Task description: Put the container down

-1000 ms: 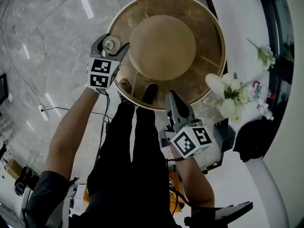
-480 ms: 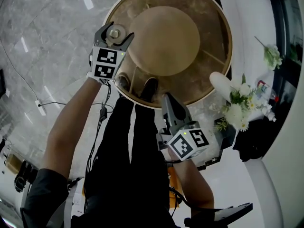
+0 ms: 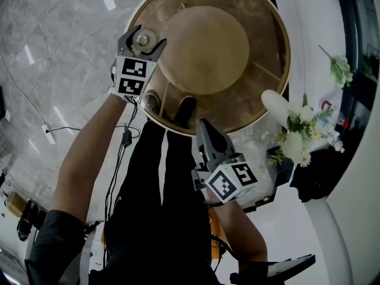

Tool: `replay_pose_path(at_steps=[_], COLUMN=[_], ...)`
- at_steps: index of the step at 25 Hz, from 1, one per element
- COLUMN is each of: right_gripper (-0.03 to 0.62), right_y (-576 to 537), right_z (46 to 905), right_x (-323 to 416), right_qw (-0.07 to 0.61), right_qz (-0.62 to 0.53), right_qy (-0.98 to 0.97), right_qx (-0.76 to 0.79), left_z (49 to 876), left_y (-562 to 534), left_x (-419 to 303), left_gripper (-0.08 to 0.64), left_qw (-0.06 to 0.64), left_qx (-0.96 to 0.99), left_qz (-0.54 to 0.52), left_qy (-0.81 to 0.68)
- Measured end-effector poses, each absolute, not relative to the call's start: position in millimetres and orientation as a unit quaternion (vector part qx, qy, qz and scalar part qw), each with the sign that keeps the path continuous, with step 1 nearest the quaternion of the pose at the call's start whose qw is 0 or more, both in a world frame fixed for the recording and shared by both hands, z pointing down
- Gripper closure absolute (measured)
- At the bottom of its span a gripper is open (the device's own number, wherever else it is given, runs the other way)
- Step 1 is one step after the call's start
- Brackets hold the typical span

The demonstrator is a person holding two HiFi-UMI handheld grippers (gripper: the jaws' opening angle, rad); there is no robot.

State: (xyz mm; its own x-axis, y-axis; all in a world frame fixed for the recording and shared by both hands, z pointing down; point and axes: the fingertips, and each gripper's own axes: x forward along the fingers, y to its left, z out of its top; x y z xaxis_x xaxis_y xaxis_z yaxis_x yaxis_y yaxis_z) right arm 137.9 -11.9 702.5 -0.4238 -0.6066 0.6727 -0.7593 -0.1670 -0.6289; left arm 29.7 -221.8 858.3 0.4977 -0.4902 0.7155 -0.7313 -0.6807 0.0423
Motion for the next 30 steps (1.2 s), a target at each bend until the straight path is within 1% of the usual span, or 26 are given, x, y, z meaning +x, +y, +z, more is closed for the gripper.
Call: replay_pose_path(at_steps=[7, 12, 15, 17, 20, 24, 26, 30], right_gripper=[0.586, 0.586, 0.586, 0.586, 0.586, 0.586, 0.586, 0.586], right_y=[-7, -9, -10, -12, -13, -20, -33, -50], right_z=[707, 701, 696, 690, 671, 627, 602, 543], right_x=[135, 135, 134, 133, 132, 132, 132, 125], right_qw=[0.069, 0.064, 0.063, 0.063, 0.058, 0.049, 0.047, 0.055], right_qz=[0.556, 0.548, 0.543, 0.540, 0.533, 0.514, 0.495, 0.458], right_qy=[-0.639, -0.647, -0.650, -0.650, -0.654, -0.669, -0.683, -0.710], right_qx=[0.528, 0.526, 0.529, 0.530, 0.533, 0.535, 0.536, 0.532], left_z=[861, 862, 856, 843, 804, 731, 688, 598], left_y=[-221, -217, -211, -205, -184, -133, -117, -96], left_x=[30, 32, 27, 16, -10, -51, -63, -74], left_gripper=[0.218, 0.215, 0.199, 0.198, 0.198, 0.198, 0.198, 0.199], left_qw=[0.169, 0.183, 0.182, 0.193, 0.240, 0.303, 0.315, 0.319], left_qx=[0.851, 0.850, 0.849, 0.847, 0.836, 0.816, 0.814, 0.822], left_qz=[0.338, 0.340, 0.342, 0.334, 0.304, 0.264, 0.240, 0.196], left_qy=[-0.365, -0.359, -0.358, -0.366, -0.388, -0.415, -0.424, -0.429])
